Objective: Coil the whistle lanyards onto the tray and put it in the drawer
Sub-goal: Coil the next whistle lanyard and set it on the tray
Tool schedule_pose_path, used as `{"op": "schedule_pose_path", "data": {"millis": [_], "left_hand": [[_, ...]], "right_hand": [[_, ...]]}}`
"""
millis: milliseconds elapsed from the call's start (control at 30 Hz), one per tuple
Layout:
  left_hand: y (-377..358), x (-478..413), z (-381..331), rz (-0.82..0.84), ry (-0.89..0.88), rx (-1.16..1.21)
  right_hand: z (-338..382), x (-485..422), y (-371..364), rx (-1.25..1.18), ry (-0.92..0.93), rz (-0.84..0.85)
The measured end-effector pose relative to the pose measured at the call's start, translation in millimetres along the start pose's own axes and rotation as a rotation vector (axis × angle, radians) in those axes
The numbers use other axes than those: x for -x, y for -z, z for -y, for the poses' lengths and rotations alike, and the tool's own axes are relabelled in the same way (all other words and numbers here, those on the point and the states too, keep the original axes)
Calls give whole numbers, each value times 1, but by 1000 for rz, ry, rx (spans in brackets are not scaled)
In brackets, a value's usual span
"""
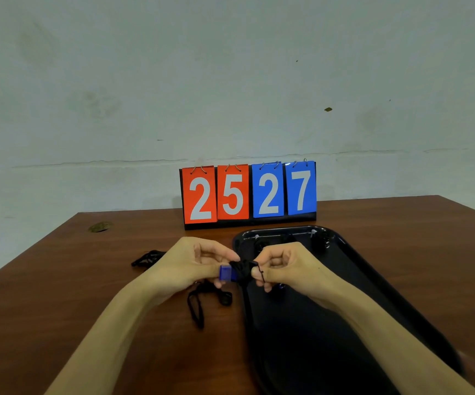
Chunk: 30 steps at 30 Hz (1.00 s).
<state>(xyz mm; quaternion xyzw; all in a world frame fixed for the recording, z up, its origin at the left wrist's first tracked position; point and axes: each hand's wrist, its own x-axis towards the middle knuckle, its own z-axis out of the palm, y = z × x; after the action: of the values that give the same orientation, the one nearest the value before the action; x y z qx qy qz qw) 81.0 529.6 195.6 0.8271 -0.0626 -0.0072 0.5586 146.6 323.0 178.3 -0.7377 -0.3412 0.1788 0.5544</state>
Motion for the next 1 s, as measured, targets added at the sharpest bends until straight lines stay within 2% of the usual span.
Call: {"op": "schedule_pose_path", "data": {"millis": [100, 200, 433, 700, 833, 1000], "left_hand": [[-3, -1, 0, -22, 7, -157], [-6, -2, -1, -83, -32, -162], [-13, -3, -3, -185, -78, 215], [-17, -3, 0, -179, -78, 507], [-18, -2, 0, -145, -72, 559], [-20, -5, 1, -143, -70, 493]], "right_hand": [[-1, 1, -1, -5, -30, 20], [-1, 1, 1, -55, -55, 15], [3, 2, 2, -344, -129, 53], [5, 1, 1, -710, -315, 100], [4, 0, 2, -749, -351, 78], [2, -1, 0, -718, -364, 79]]}}
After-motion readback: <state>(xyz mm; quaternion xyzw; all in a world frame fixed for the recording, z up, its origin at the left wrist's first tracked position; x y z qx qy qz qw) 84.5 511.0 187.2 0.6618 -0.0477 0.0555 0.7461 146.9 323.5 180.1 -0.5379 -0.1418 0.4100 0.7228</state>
